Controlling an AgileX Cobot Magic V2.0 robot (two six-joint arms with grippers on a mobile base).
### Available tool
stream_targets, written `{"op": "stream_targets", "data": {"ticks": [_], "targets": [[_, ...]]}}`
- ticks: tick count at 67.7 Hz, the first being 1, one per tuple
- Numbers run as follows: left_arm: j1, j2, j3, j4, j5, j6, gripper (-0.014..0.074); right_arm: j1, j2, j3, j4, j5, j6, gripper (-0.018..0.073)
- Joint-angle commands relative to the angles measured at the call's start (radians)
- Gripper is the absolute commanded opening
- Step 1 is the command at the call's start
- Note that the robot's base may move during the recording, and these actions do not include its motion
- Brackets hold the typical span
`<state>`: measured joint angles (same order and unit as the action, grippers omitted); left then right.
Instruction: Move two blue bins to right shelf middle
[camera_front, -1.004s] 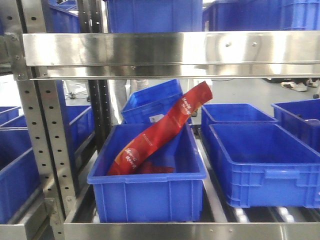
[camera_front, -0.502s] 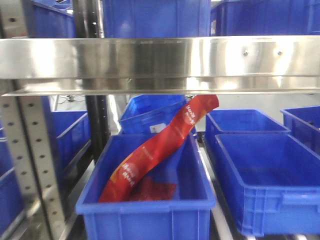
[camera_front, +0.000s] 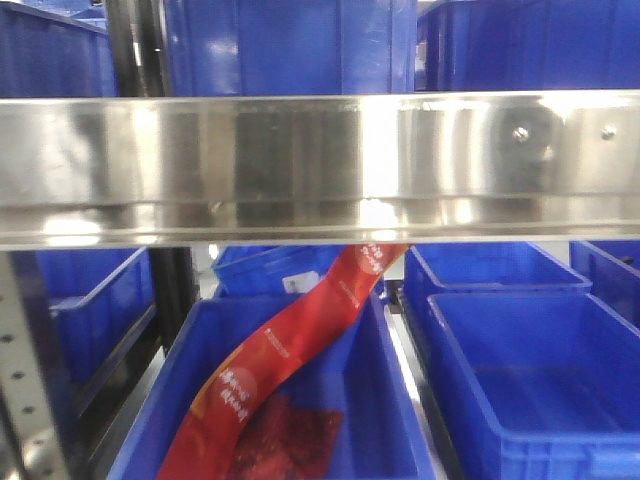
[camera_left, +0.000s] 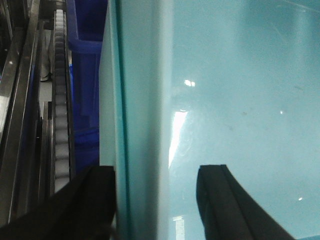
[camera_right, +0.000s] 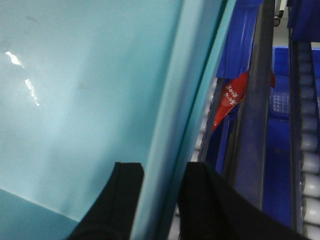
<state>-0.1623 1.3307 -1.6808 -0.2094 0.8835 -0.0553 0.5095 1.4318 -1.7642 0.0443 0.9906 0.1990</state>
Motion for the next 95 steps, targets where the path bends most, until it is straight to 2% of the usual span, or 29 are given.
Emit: {"op": "stream_targets", "data": {"ticks": [1, 95], "targets": [[-0.001, -0.017, -0.017, -0.028, -0.065, 0.027, -0.0111, 0.002, -0.019, -0.017, 0.020, -0.086, -0.039, -0.0154], [-0.001, -0.017, -0.017, -0.028, -0.065, 0.027, -0.0111, 0.002, -0.019, -0.017, 0.020, -0.086, -0.039, -0.0154]]}}
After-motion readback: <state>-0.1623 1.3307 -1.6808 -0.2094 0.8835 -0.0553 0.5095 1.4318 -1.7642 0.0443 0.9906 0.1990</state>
